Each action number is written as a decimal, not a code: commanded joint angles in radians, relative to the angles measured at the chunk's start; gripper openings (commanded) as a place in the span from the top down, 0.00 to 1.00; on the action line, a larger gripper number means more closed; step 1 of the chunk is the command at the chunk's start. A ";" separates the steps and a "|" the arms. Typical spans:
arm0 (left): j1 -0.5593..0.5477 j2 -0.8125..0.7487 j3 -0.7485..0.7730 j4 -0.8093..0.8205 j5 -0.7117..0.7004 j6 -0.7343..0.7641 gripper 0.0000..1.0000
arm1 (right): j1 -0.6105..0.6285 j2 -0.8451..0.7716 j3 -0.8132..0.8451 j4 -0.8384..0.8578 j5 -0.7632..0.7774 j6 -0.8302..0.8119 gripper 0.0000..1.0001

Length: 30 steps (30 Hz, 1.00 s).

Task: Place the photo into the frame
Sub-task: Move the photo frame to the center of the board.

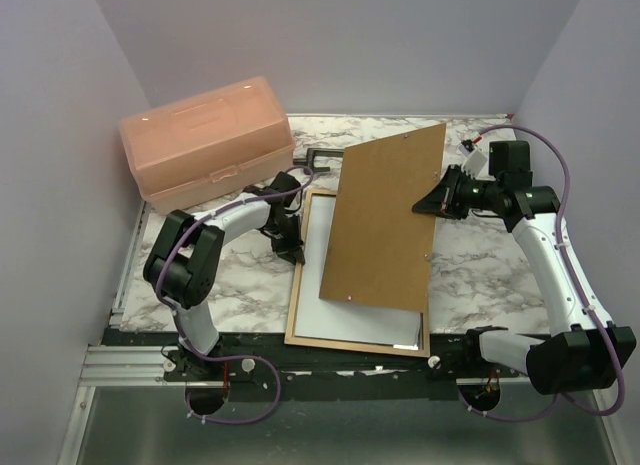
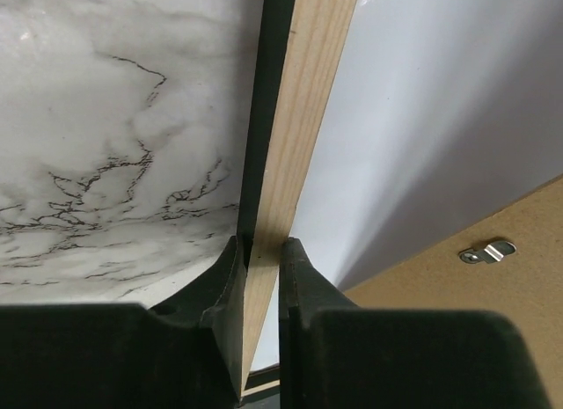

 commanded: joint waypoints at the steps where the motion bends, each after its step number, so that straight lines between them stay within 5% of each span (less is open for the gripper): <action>1: -0.011 0.038 0.068 -0.024 0.012 -0.030 0.95 | 0.001 -0.035 0.001 0.053 -0.037 0.009 1.00; 10: -0.004 0.063 0.110 0.078 0.118 -0.131 1.00 | 0.001 -0.037 0.009 0.034 -0.014 -0.010 1.00; 29: 0.071 -0.127 -0.129 0.240 0.094 -0.252 1.00 | 0.001 -0.038 -0.020 0.059 -0.043 0.006 1.00; 30: 0.072 -0.132 -0.132 0.236 0.094 -0.249 0.94 | 0.001 -0.038 -0.023 0.063 -0.045 0.009 1.00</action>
